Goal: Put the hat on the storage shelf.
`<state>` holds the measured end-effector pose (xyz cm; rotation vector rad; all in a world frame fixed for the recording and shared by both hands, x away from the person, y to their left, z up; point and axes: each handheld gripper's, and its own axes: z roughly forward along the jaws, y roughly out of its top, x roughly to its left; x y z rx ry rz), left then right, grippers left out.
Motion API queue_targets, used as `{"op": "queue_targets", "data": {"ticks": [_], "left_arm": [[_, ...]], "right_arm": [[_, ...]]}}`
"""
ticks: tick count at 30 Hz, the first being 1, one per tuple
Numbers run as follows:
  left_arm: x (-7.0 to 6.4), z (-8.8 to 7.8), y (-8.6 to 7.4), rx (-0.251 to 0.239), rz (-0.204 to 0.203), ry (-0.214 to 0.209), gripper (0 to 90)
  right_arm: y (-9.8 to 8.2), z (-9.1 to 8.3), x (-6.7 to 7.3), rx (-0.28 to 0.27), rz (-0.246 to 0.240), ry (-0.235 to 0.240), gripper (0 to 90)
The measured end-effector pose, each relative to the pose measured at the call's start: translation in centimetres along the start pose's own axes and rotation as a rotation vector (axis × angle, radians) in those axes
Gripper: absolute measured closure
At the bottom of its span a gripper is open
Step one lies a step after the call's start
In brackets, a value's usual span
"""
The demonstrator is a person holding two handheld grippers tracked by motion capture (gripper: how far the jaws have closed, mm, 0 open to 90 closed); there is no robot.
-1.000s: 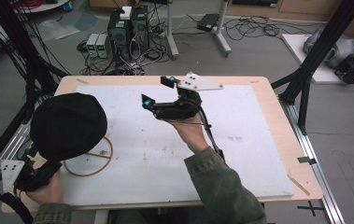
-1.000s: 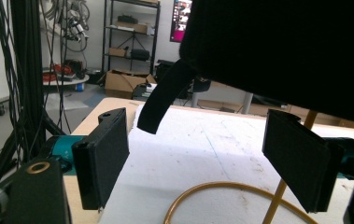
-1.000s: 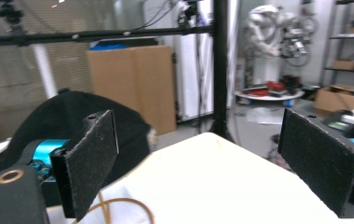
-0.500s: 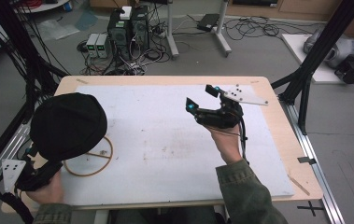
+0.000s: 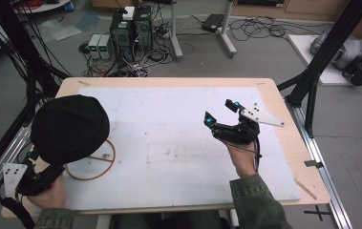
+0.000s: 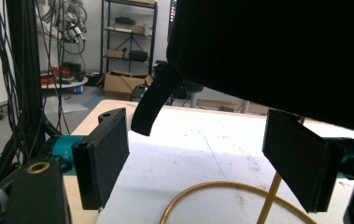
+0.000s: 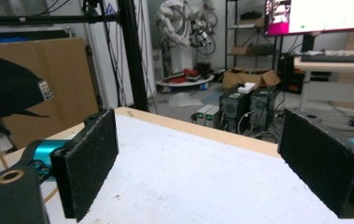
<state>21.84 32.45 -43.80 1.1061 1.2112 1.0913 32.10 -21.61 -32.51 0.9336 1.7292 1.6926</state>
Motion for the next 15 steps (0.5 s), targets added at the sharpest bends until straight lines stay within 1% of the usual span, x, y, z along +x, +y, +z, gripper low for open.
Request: {"op": "queue_targets", "data": {"ticks": [3,6,9,13,15], "left_arm": [[0.0,0.0,0.0,0.0,-0.001,-0.002,22.9],[-0.1,0.0,0.0,0.0,-0.001,-0.002,22.9],[-0.1,0.1,0.0,0.002,-0.001,-0.003,22.9],[-0.1,0.0,0.0,-0.005,-0.007,-0.011,22.8],[-0.1,0.0,0.0,-0.002,-0.007,-0.009,22.9]], "right_arm": [[-0.5,-0.4,-0.2,-0.012,-0.003,-0.015,11.4],[-1.2,-0.8,-0.4,-0.001,-0.008,-0.031,11.4],[-1.9,-1.2,-0.6,-0.008,-0.014,-0.044,11.4],[-3.0,-1.5,-0.8,-0.004,-0.029,-0.072,11.5],[-3.8,-1.6,-1.0,0.004,-0.045,-0.095,11.5]]}}
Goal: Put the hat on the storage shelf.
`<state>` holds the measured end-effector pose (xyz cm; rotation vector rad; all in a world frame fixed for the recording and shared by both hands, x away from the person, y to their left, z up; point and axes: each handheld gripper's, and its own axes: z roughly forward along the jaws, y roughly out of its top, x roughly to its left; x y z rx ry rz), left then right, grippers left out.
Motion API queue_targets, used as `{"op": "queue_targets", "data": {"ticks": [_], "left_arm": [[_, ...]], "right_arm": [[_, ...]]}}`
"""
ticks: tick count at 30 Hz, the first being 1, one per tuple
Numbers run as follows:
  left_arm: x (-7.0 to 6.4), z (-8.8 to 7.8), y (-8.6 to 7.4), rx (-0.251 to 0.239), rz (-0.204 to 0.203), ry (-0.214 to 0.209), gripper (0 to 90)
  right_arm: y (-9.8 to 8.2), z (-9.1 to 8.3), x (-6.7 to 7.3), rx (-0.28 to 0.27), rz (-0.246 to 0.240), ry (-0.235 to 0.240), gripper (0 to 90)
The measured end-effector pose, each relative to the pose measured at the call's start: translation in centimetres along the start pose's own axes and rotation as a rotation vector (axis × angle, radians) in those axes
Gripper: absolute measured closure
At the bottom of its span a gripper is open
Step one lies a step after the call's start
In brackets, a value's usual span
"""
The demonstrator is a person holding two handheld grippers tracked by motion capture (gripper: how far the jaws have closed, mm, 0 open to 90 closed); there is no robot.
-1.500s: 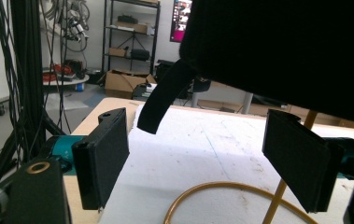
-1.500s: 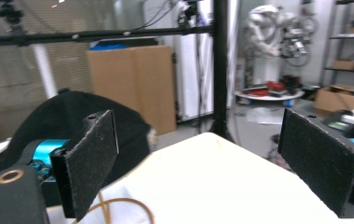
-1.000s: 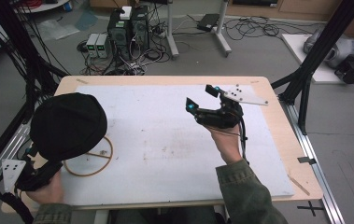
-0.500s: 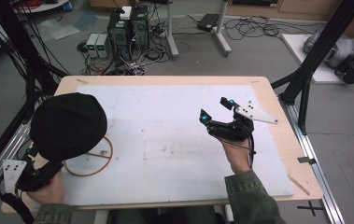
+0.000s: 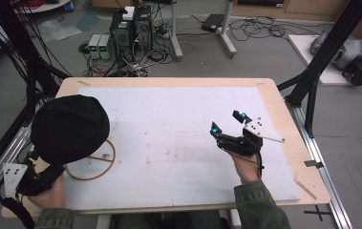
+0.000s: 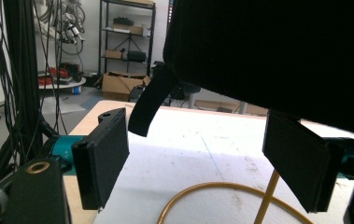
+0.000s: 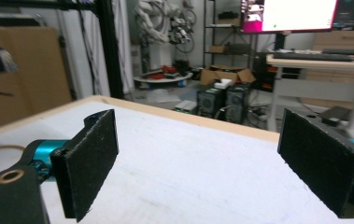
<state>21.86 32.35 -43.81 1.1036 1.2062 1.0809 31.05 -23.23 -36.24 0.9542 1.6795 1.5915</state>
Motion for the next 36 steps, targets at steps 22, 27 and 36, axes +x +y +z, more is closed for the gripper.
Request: {"op": "queue_targets", "data": {"ticks": [22,27,36], "left_arm": [[0.1,-0.1,0.1,-0.005,-0.01,0.003,22.9],[0.2,-0.2,0.1,-0.004,-0.013,0.007,22.9],[0.2,-0.2,0.1,-0.005,-0.019,0.008,22.9]], "right_arm": [[-4.5,-2.6,-3.4,-0.023,0.013,-0.222,11.4],[-5.1,-3.2,-4.1,-0.002,0.046,-0.316,11.4],[-5.3,-3.1,-4.1,0.025,0.021,-0.361,11.4]]}}
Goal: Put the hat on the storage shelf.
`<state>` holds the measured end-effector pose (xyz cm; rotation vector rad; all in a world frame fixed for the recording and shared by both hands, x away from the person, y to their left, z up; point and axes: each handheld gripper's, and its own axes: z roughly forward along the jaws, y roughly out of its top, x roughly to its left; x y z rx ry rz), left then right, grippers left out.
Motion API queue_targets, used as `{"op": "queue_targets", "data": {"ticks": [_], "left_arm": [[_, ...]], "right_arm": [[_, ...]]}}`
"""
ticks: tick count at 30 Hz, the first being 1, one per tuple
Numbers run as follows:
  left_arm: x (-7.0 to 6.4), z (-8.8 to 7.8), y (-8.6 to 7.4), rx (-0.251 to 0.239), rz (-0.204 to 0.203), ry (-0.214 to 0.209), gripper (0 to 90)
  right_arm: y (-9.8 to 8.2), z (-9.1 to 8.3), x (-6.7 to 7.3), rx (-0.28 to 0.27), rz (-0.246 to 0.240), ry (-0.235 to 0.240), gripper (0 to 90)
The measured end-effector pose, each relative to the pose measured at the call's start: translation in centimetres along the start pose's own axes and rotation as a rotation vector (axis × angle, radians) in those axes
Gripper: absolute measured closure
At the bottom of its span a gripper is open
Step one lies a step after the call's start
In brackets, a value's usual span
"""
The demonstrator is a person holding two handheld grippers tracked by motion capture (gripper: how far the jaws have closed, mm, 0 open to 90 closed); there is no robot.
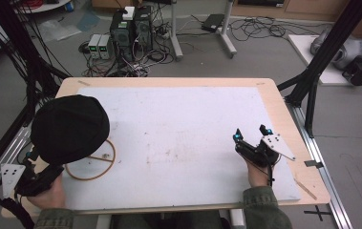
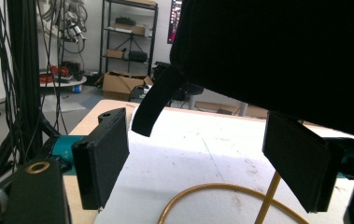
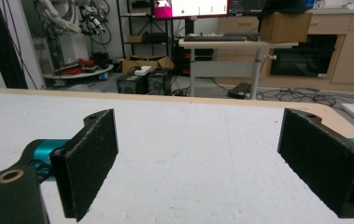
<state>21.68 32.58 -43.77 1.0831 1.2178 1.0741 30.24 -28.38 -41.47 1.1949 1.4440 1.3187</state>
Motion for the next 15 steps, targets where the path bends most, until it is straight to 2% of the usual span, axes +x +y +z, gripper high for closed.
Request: {"op": "queue_targets", "data": {"ticks": [15], "left_arm": [[-0.08,0.06,-0.05,0.004,0.0,-0.002,22.9]], "right_arm": [[0.02,-0.08,-0.01,0.002,0.019,0.014,11.4]]}}
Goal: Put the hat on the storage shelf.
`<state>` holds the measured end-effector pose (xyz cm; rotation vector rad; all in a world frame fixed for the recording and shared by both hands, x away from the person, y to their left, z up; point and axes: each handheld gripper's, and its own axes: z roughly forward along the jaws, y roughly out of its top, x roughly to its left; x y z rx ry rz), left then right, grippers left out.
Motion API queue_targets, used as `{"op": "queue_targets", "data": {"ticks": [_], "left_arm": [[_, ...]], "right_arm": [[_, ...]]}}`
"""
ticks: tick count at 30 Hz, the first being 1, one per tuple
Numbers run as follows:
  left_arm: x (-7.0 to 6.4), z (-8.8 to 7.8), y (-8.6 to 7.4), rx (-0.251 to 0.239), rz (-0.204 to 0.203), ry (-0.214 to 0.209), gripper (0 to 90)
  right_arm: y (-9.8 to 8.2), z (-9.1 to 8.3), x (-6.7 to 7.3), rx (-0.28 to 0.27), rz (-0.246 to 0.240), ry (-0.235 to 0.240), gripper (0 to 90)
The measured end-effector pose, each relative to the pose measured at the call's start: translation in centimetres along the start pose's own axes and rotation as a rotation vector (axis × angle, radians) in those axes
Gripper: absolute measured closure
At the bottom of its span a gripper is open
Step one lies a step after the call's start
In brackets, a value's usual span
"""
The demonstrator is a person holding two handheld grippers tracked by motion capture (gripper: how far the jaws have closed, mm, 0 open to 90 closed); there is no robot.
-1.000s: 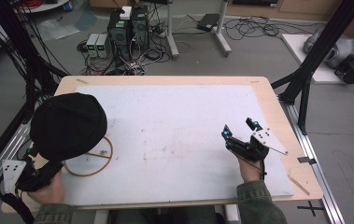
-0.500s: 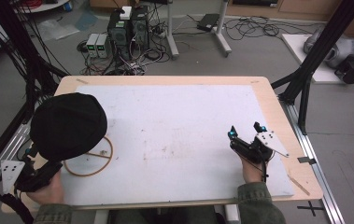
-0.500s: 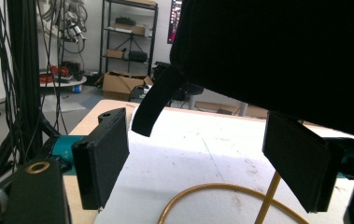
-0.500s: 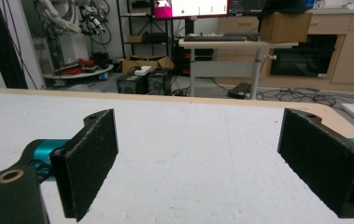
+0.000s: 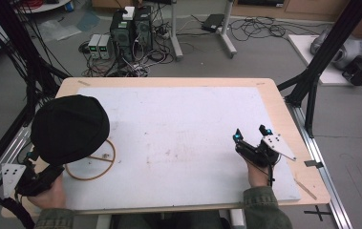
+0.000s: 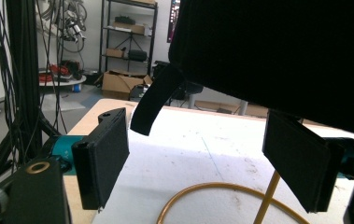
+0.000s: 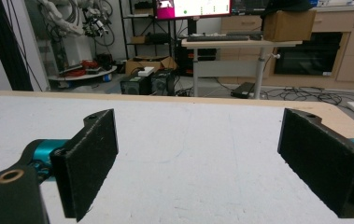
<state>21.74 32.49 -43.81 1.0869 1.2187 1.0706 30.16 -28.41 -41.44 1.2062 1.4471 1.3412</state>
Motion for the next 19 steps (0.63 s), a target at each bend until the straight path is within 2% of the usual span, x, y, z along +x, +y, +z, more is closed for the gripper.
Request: {"op": "queue_targets", "data": {"ticks": [19], "left_arm": [[0.1,0.13,-0.07,0.005,-0.012,-0.001,23.0]], "right_arm": [[-0.07,0.14,0.08,0.02,-0.001,0.02,11.4]]}}
